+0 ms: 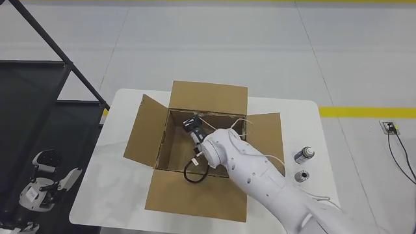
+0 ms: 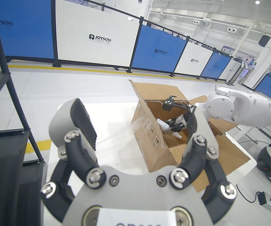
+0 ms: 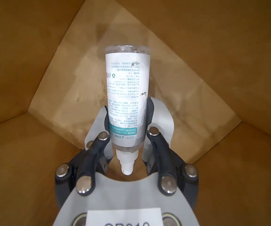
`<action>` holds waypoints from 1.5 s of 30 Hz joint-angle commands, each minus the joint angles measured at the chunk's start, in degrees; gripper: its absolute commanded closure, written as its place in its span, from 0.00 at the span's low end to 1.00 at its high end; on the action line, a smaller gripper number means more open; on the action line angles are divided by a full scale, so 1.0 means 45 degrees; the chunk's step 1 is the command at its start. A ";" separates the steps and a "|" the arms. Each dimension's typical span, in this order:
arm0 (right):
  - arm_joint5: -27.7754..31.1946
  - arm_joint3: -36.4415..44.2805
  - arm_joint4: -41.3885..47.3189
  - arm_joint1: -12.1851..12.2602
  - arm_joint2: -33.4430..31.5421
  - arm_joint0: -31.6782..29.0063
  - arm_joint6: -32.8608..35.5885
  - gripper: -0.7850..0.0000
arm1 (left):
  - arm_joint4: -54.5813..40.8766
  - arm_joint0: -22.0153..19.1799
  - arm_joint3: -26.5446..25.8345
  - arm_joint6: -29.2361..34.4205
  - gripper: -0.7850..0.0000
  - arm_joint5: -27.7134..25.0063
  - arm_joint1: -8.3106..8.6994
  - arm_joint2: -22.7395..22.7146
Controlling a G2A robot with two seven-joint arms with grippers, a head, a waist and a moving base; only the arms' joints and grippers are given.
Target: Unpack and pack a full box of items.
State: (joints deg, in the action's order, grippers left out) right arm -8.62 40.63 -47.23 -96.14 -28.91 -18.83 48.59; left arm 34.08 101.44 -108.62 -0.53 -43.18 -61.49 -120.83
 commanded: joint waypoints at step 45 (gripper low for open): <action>0.2782 2.0238 -0.3799 0.3880 -1.6261 -1.4414 0.1133 0.00 | 0.0000 0.0000 0.0000 0.0000 0.00 0.0000 0.0000 0.0000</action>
State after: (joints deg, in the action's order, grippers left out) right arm 2.17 132.82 -68.38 -78.83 -96.62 -81.32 54.08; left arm 34.08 101.44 -108.62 -0.53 -43.18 -61.50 -120.83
